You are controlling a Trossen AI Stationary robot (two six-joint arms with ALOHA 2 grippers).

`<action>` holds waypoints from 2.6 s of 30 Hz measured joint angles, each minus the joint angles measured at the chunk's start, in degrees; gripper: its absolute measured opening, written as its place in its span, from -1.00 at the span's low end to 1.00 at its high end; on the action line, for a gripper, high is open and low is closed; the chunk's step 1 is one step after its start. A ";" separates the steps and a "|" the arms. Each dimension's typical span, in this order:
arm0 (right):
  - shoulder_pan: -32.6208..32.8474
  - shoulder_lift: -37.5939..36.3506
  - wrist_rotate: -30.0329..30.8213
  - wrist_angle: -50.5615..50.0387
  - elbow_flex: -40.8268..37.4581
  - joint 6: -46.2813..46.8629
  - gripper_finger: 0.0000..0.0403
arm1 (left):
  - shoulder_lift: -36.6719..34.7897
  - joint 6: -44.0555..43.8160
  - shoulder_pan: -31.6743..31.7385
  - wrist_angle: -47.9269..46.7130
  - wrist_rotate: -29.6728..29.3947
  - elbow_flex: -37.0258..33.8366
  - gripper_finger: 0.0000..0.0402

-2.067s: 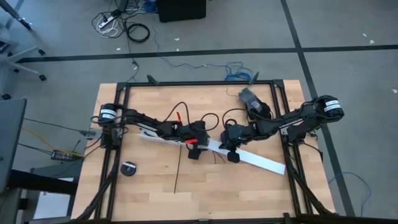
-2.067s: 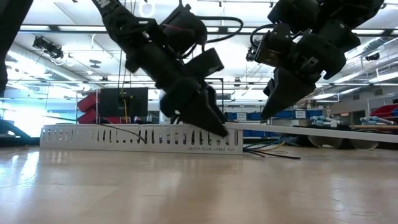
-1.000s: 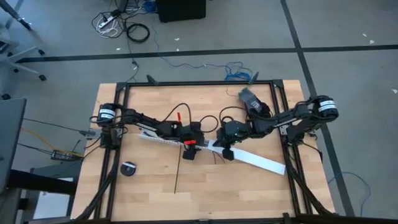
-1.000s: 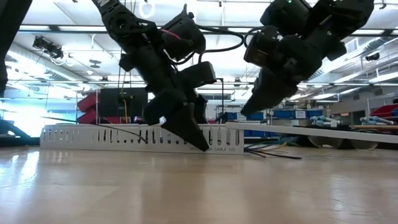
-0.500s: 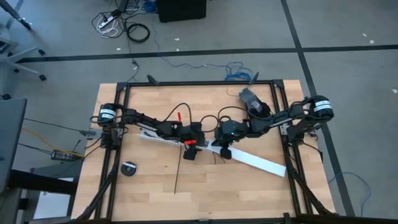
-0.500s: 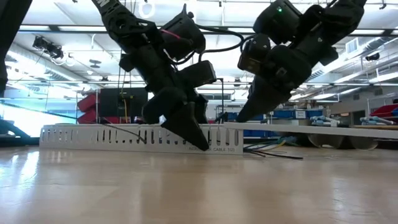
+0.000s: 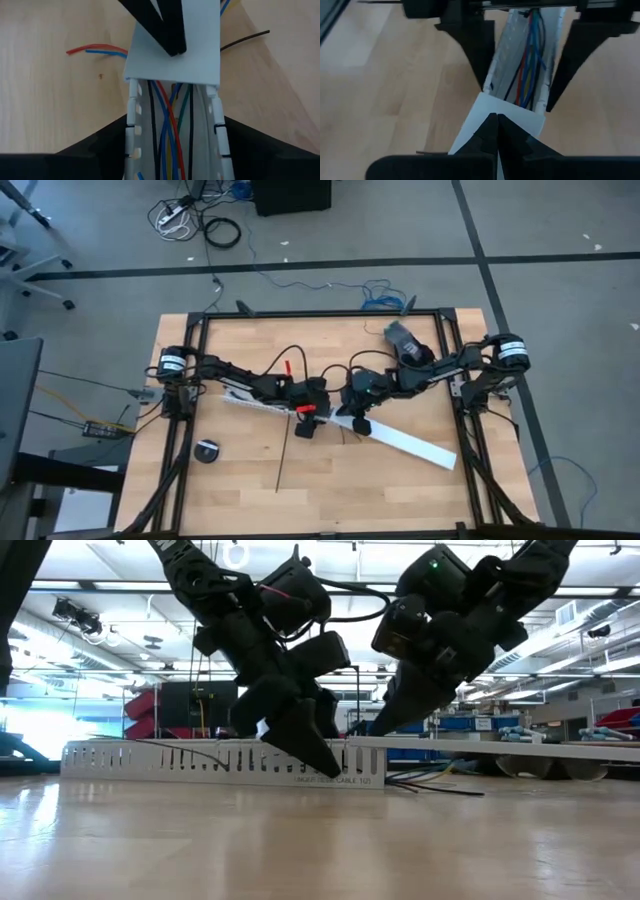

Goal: Ziptie cables
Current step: Close the lid on the cable duct

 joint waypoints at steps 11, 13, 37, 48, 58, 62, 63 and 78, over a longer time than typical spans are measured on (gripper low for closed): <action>-1.55 0.02 -5.44 -0.96 -0.02 -2.97 -1.00 | -0.02 1.39 -0.02 -0.11 0.86 0.07 0.31; -1.58 0.39 -6.34 -0.92 -0.02 -3.65 -1.00 | -0.02 1.41 -0.02 -0.19 1.18 0.04 0.31; -2.19 2.14 -8.35 0.03 -0.02 -4.30 -1.00 | 0.00 1.58 -0.72 2.00 2.45 0.04 0.31; -2.23 2.14 -9.05 -0.15 -0.04 -3.52 -1.00 | 0.01 1.63 -0.71 2.01 3.86 0.04 0.31; -2.25 2.14 -9.24 -0.24 -0.07 -3.23 -1.00 | 0.01 1.83 -0.72 2.05 4.24 0.06 0.10; -2.26 2.14 -9.53 -0.25 -0.07 -3.17 -1.00 | 0.01 1.68 -0.72 2.21 4.25 0.06 0.10; -2.27 2.14 -9.62 -0.24 -0.07 -3.12 -1.00 | 0.01 1.68 -0.72 2.21 4.25 0.07 0.10; -4.22 2.26 -15.73 -0.40 -0.17 -3.12 -1.00 | 0.14 2.73 -0.81 3.41 4.62 0.07 0.12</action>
